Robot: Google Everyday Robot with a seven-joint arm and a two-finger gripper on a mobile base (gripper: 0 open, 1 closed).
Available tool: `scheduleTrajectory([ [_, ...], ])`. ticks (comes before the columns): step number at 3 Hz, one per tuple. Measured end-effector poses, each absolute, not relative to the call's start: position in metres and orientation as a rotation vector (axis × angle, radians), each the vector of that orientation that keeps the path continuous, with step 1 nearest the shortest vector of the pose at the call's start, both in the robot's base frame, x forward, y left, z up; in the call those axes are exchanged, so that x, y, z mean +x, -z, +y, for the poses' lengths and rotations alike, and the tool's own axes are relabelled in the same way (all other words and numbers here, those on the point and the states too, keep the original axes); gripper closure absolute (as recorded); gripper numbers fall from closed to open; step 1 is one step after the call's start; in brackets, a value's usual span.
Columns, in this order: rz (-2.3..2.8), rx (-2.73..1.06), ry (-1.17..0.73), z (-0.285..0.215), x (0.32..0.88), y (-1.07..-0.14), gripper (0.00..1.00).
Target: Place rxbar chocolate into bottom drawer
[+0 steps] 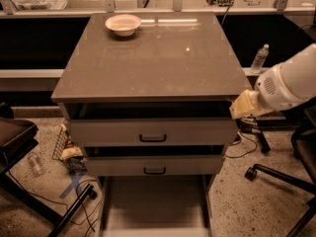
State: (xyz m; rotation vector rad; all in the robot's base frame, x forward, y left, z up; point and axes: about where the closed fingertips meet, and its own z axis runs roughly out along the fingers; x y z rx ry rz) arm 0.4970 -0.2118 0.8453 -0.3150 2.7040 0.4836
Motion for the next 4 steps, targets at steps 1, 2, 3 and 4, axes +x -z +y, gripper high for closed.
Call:
scheduleTrajectory([
  [1,2.645,-0.263,-0.592,-0.189,0.468,-0.804,1.0],
  [2,2.593,-0.19,-0.774,-0.167,0.432,-0.733,1.0],
  [3,2.551,-0.091,-0.938,-0.148,0.41,-0.647,1.0],
  [4,2.514,0.02,-1.027,-0.136,0.412,-0.577,1.0],
])
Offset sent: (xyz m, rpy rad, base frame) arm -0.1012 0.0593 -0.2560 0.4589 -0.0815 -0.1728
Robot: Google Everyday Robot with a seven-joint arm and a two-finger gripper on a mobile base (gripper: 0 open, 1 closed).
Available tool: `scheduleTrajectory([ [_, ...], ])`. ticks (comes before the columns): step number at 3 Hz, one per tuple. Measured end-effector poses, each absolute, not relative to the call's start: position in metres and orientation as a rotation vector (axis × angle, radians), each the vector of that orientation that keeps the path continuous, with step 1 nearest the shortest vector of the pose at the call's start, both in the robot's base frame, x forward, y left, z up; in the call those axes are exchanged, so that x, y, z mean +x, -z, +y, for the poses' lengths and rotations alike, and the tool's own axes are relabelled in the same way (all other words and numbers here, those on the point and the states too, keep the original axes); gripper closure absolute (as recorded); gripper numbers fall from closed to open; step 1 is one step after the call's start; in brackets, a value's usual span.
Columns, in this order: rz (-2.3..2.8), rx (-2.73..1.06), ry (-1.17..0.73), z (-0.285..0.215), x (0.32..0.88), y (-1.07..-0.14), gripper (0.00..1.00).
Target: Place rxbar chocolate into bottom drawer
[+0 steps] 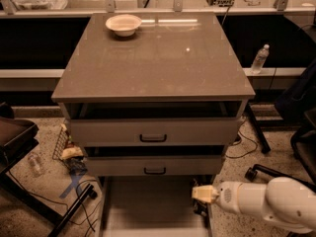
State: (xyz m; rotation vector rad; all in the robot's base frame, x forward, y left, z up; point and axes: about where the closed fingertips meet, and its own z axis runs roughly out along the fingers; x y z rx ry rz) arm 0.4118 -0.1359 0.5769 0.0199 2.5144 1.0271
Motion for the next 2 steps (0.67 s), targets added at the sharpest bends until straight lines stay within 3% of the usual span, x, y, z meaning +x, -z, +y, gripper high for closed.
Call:
scheduleTrajectory([
  [2,2.548,0.074,-1.069,-0.1198,0.4207,-0.5244,1.0],
])
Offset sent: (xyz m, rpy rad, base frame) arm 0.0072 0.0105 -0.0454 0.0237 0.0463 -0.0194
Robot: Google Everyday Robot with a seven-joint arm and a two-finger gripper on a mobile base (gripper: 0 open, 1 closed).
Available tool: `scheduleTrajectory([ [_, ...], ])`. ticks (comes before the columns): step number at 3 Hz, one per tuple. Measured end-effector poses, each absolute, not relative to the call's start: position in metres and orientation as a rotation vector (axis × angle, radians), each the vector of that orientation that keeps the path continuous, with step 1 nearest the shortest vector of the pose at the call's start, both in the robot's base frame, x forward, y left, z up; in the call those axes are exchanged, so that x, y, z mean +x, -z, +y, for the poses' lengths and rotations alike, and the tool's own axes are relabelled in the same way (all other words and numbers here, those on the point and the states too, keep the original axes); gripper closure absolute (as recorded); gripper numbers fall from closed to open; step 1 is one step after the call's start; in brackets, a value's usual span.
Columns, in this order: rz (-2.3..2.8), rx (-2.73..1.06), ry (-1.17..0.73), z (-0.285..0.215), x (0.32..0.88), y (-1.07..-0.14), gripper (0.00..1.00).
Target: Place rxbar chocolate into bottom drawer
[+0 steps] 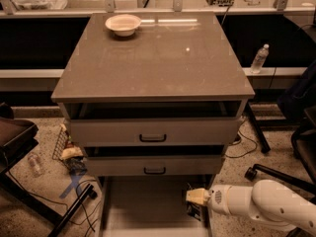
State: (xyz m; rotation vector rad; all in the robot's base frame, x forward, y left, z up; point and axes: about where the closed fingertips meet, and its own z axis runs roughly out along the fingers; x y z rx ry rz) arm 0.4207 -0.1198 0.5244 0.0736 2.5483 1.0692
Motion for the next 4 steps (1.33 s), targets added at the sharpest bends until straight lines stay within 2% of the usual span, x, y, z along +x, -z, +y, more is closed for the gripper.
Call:
scheduleTrajectory([
  [2,2.549,0.084,-1.08,-0.087,0.449,-0.468,1.0],
  [4,2.512,0.142,-1.283,-0.051,0.464,-0.352,1.0],
])
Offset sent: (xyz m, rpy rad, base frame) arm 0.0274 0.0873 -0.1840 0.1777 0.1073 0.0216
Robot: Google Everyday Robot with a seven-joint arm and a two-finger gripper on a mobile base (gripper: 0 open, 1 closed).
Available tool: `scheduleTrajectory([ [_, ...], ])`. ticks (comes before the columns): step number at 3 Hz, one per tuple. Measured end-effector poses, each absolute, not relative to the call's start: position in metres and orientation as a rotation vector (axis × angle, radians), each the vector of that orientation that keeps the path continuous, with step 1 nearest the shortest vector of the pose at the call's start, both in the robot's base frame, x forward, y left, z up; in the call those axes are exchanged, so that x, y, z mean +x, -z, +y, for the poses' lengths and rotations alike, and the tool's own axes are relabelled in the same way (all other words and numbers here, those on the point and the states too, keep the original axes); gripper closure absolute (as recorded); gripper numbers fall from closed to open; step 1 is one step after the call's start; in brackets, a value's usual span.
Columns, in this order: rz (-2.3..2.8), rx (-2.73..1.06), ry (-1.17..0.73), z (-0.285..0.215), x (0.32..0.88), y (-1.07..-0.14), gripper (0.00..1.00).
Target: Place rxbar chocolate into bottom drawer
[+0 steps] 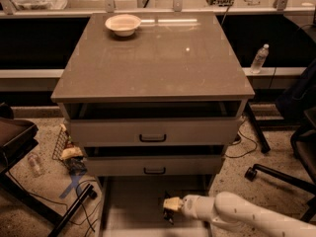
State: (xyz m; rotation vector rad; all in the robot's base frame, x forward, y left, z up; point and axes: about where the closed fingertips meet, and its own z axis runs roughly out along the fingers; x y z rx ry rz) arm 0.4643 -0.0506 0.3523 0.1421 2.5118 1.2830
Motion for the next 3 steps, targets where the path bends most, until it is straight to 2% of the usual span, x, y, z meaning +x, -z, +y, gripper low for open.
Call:
scheduleTrajectory([
  [1,2.506,0.235,-1.465,-0.01,0.443,-0.271,1.0],
  [3,2.51,0.3,-1.58,0.051,0.425,-0.209,0.97],
])
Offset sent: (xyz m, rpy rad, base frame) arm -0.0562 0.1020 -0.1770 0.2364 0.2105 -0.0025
